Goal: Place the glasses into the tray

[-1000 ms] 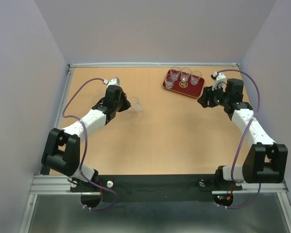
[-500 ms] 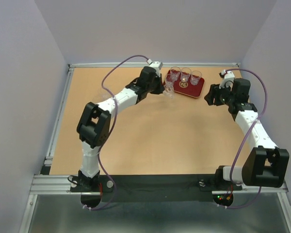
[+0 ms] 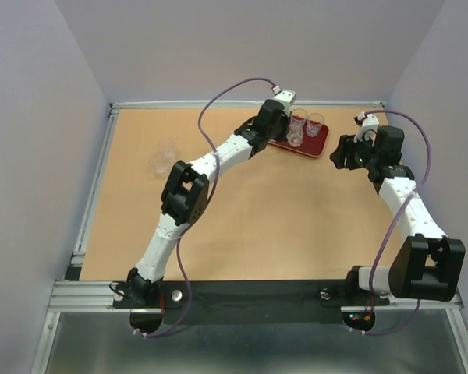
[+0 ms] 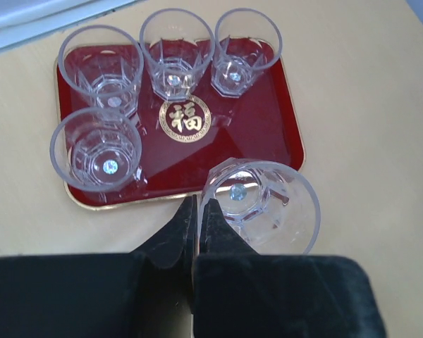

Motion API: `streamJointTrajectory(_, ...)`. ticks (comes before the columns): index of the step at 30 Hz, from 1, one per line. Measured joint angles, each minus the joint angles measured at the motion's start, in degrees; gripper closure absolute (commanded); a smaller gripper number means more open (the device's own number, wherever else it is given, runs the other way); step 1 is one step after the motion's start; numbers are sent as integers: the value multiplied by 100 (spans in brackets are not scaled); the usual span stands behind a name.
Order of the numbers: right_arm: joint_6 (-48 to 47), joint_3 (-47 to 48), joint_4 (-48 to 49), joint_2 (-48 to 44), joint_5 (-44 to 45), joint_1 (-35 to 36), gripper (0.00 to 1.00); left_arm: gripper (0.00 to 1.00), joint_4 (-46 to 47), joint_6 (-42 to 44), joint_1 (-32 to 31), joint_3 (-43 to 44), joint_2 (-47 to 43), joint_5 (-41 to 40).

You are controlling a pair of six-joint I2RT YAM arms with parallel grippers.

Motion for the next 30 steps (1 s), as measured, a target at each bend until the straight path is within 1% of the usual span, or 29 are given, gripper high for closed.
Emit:
streamJointTrajectory(3,2,0,2,0,0,-2,41,100,76,127,-72,442,358,-308)
streamJointTrajectory(8,20,0,9,0,-2,-22,41,100,310,282,-129,621,629,-745)
streamJointTrajectory(12,42,0,13,0,-4,-35,41,100,573,398,-155,935,935,-1054)
streamJointTrajectory(21,66,0,37,0,-48,-35,41,99,1213,566,-153,1200,1322,-1593)
streamJointTrajectory(26,66,0,35,0,-48,-35,41,98,1357,643,-155,1200,1453,-1722)
streamJointTrajectory(29,66,0,35,0,-46,-35,41,97,1416,664,-155,1259,1545,-1781)
streamJointTrajectory(30,66,0,35,0,-48,-35,41,94,1458,673,-155,1281,1587,-1808)
